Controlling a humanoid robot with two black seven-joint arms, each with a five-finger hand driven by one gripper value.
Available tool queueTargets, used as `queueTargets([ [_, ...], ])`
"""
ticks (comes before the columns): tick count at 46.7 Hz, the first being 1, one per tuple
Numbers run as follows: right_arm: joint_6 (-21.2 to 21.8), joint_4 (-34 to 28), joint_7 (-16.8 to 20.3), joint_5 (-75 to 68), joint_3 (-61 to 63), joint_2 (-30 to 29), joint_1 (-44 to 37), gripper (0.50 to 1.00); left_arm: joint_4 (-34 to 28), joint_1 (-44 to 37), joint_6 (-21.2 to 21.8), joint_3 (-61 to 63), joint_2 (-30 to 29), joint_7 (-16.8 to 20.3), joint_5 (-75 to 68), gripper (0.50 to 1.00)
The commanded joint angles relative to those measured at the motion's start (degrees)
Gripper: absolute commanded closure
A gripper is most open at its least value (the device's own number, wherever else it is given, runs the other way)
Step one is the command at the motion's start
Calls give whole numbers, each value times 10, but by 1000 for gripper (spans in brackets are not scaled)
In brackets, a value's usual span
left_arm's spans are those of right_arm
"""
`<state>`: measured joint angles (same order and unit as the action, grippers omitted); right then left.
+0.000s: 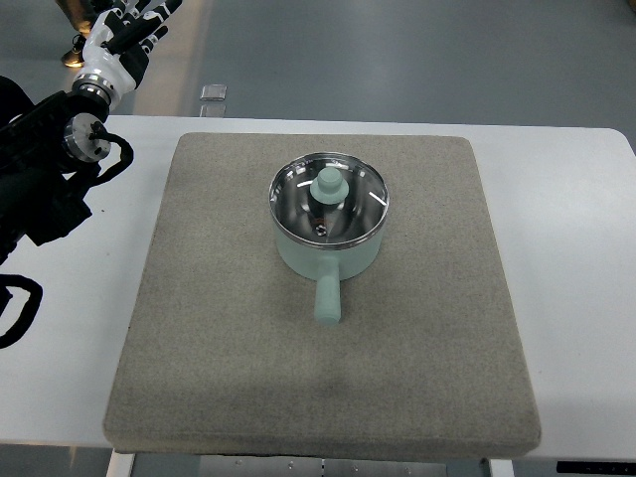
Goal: Place lid left of pot with left hand
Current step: 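Swing the left hand out over the pad toward the lidded saucepan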
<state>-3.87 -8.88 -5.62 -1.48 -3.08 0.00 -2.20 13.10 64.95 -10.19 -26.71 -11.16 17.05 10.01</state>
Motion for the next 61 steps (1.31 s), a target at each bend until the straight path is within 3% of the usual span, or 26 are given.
queueTargets([
  [1,0,0,0,0,0,0,0,579,0,-1,0,0,0,0,0,504],
  [31,0,0,0,1,0,0,0,579,8,4,-8,18,-2,-4,-19,504],
  [41,0,0,0,0,0,0,0,579,52,24,-11,80,-15,-5,-124,506],
  [54,1,0,0,1,0,0,0,579,61,61,-53,81,-35,-5,-309,506],
  [61,0,0,0,0,0,0,0,579,101,73,-55,81,-40,-5,-379,506],
])
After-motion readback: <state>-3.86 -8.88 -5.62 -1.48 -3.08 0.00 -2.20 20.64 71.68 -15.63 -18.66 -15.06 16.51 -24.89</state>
